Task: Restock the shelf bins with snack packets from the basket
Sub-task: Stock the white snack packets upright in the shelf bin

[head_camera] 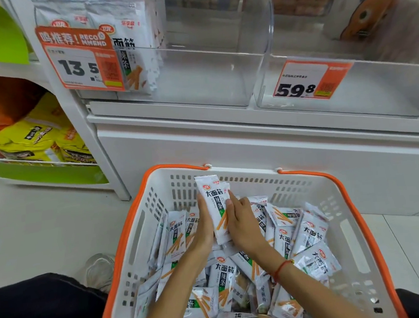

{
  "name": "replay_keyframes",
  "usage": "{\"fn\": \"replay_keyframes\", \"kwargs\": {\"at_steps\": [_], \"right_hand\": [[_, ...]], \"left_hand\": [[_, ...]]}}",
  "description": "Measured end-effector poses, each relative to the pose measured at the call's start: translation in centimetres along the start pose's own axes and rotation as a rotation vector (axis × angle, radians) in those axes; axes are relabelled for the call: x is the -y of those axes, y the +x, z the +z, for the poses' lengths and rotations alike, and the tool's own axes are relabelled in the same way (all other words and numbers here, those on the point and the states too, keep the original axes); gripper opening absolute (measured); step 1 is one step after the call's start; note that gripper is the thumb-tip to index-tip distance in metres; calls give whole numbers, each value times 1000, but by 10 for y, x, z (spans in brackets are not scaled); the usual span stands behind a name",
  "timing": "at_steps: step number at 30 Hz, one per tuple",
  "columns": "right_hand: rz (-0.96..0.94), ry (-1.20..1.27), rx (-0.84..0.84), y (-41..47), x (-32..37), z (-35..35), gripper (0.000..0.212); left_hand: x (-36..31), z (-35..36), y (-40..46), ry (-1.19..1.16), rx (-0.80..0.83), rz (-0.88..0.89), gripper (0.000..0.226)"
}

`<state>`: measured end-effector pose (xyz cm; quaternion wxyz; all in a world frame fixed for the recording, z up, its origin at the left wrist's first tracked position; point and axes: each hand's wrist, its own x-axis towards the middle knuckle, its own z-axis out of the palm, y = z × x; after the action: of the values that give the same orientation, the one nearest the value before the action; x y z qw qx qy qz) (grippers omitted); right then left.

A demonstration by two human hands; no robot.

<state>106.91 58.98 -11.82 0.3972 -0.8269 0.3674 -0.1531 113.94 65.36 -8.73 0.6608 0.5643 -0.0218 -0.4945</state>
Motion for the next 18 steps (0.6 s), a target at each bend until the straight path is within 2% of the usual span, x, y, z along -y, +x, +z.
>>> {"fn": "replay_keyframes", "kwargs": {"at_steps": [3, 5, 6, 8, 9, 10, 13, 14, 17, 18], "right_hand": [[93, 161, -36, 5, 4, 5, 40], [200, 381, 110, 11, 9, 7, 46], [247, 478, 180, 11, 14, 6, 58], [354, 586, 273, 15, 16, 2, 77], [379, 607, 304, 14, 21, -4, 78], [372, 602, 326, 17, 27, -9, 73], [197, 548, 334, 24, 59, -28, 31], [156, 476, 309, 30, 68, -33, 25], [52, 243, 268, 38, 95, -56, 11], [-28, 198, 283, 38, 106, -67, 21]], "left_hand": [[1, -4, 0, 137, 19, 19, 54], [-1, -10, -1, 248, 7, 21, 62], [-2, -13, 0, 265, -12, 19, 65], [-6, -15, 2, 255, -62, 39, 65], [-10, -12, 0, 244, -70, 62, 62], [-16, -9, -3, 229, -76, 96, 59], [-36, 2, -16, 94, -63, 215, 52], [-43, 4, -22, 65, -29, 241, 50], [-68, 8, -42, 109, 94, 299, 39], [-77, 9, -48, 175, 106, 341, 30]]}}
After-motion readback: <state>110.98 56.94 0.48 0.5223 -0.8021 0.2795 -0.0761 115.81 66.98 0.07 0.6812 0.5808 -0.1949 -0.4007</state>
